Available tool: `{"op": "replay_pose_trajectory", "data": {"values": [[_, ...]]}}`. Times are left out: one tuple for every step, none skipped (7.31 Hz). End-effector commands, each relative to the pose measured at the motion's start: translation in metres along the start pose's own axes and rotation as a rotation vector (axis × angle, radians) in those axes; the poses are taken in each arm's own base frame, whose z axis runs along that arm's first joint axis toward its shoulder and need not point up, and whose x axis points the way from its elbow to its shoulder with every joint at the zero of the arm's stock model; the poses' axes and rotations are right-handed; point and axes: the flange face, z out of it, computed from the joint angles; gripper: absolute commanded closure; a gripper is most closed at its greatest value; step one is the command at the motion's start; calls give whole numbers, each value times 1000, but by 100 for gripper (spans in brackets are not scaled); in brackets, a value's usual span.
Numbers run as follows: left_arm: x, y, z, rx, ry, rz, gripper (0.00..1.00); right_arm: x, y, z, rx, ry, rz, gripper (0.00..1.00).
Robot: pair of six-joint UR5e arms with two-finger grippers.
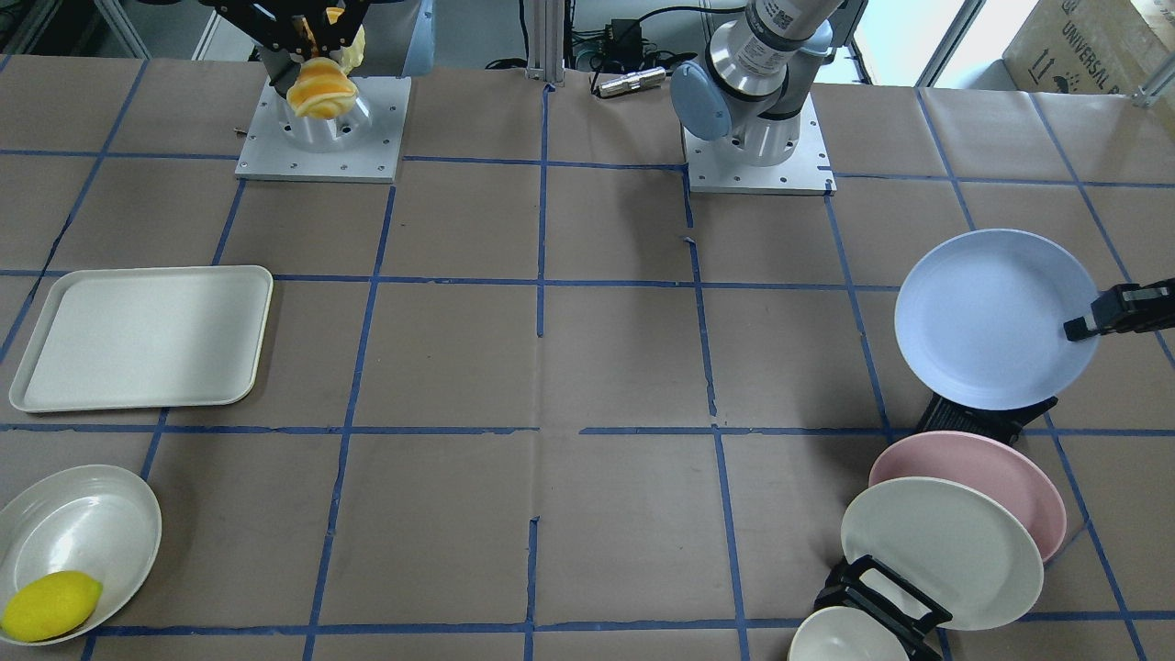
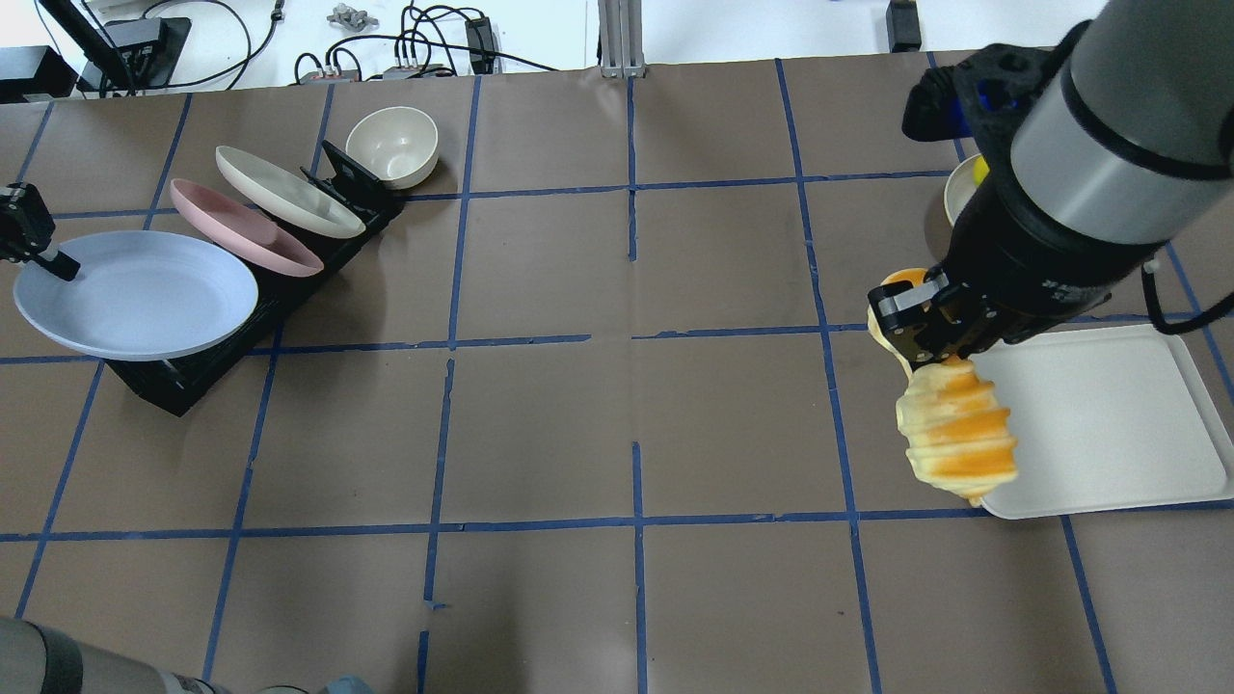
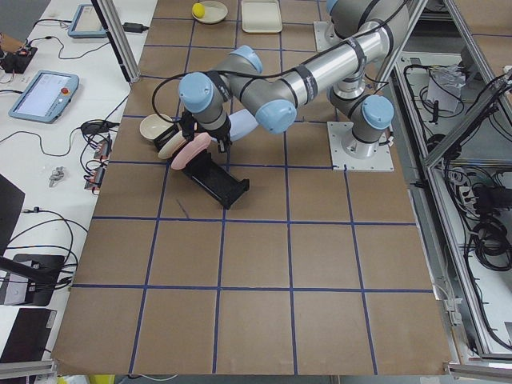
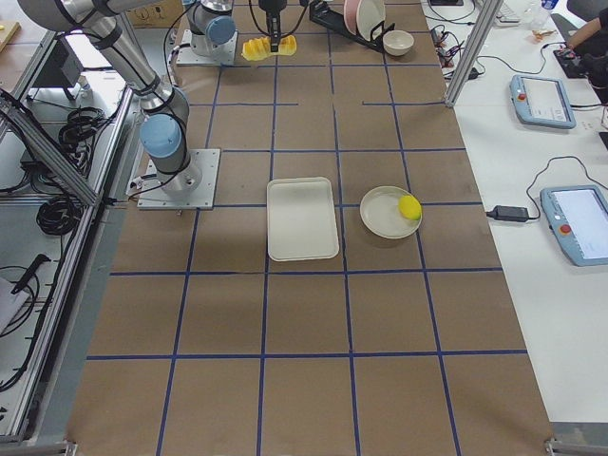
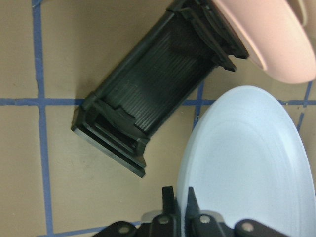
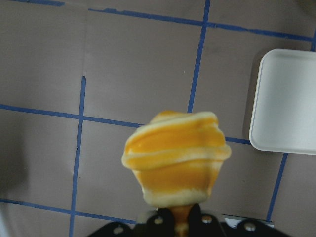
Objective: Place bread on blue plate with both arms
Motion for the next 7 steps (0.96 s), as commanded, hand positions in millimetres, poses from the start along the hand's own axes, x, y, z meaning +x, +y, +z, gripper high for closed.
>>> {"op": "replay_pose_trajectory", "data": {"values": [[115,4,27,-40,-37,-1,92,3,-47,-28,-38,10,39,98],[151,-4,42,-59,-49,17,92,-10,-63,-31,-89,-9,131,98],[185,-11,54,-47,-61,33,92,-30,-67,-23,-106,8,109,98],[225,-20,73,-38,-69,78,92,-34,-69,-17,-111,9,106,98],[263,-37,101,-19,-56,142,92,-34,-72,-11,-121,11,106,98],[294,-51,128,4,-68,208,92,-33,-76,-6,-113,16,104,98],[326,-60,153,27,-75,254,92,-32,-80,7,-92,17,99,98]]}}
